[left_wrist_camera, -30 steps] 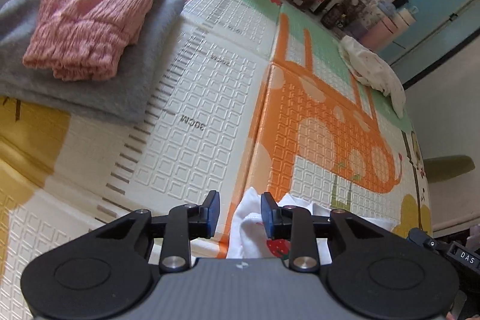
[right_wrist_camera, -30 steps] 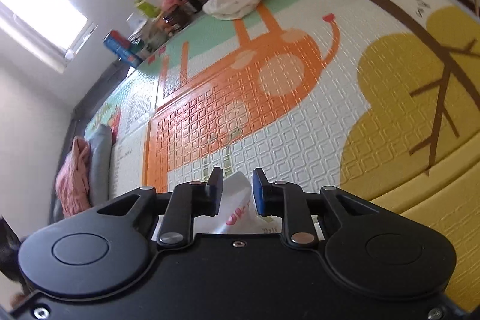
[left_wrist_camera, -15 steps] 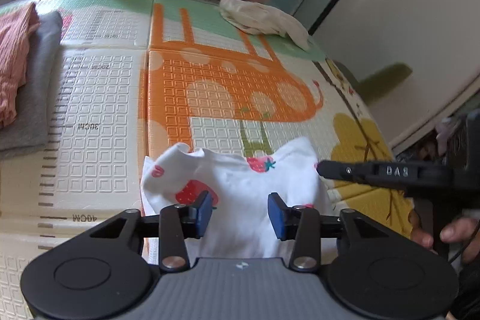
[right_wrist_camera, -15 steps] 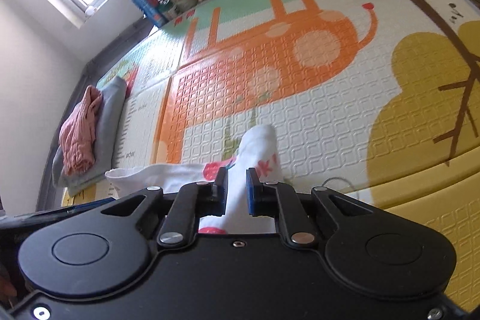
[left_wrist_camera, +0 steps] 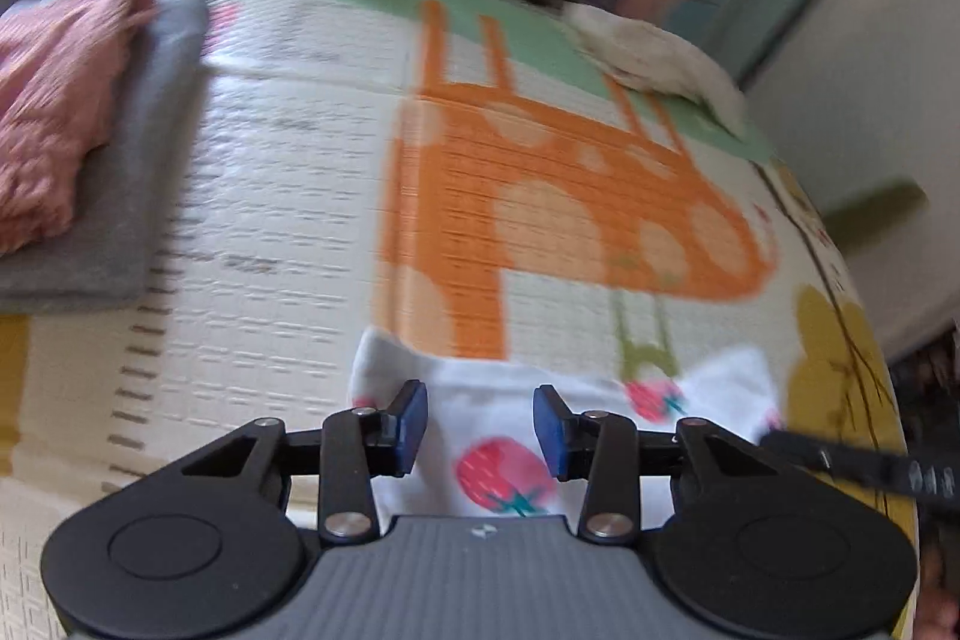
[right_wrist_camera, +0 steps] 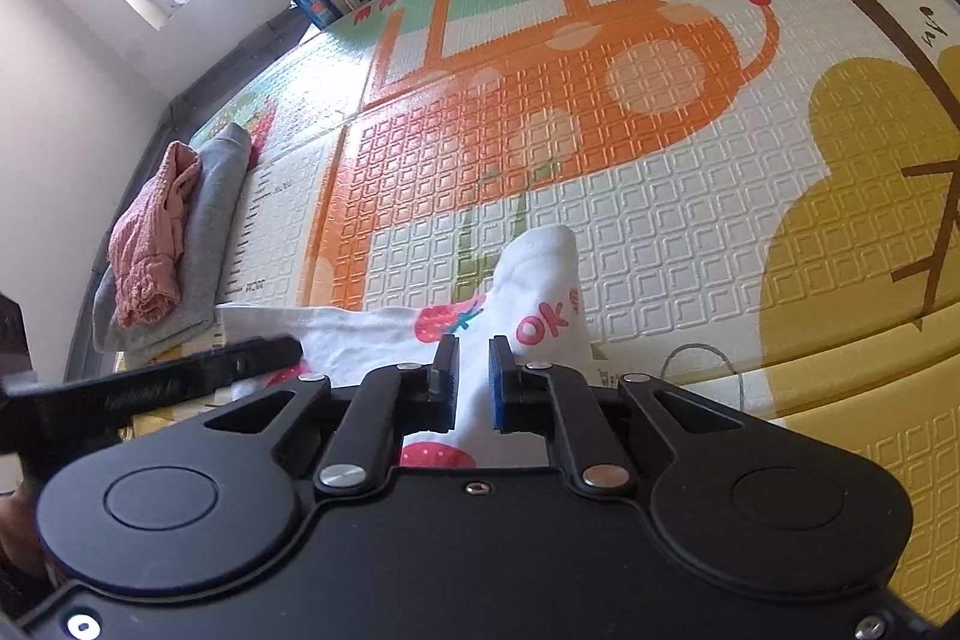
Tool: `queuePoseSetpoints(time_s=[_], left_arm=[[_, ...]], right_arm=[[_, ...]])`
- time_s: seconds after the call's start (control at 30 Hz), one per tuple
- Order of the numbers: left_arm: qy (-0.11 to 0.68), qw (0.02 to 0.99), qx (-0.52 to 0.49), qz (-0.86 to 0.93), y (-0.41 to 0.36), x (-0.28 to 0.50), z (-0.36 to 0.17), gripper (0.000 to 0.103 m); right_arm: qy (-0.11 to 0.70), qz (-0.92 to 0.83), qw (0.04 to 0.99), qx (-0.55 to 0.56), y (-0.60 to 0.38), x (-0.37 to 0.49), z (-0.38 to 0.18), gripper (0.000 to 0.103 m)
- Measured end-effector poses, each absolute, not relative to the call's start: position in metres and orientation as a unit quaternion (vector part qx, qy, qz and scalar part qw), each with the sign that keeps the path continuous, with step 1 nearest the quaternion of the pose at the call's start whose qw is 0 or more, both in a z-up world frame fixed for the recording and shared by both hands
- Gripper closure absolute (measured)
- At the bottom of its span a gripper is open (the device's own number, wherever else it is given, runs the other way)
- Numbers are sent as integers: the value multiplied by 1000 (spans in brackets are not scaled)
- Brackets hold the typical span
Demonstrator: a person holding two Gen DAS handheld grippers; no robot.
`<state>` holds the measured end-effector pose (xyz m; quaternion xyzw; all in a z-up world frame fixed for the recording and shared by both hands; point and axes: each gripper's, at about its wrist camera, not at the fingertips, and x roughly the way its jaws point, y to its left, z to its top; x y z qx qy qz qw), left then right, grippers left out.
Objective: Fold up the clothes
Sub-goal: 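Carry the hem over the shirt toward the collar with both grippers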
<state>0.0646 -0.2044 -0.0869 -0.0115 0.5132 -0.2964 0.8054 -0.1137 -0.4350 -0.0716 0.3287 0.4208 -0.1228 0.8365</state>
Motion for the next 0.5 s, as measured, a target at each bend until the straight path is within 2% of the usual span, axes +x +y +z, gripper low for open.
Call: queuePoseSetpoints(time_s=[0.5], left_arm=[[521, 804, -3, -288, -155, 46, -78, 55]], right_arm=[[434, -142, 827, 328, -442, -144, -68, 91]])
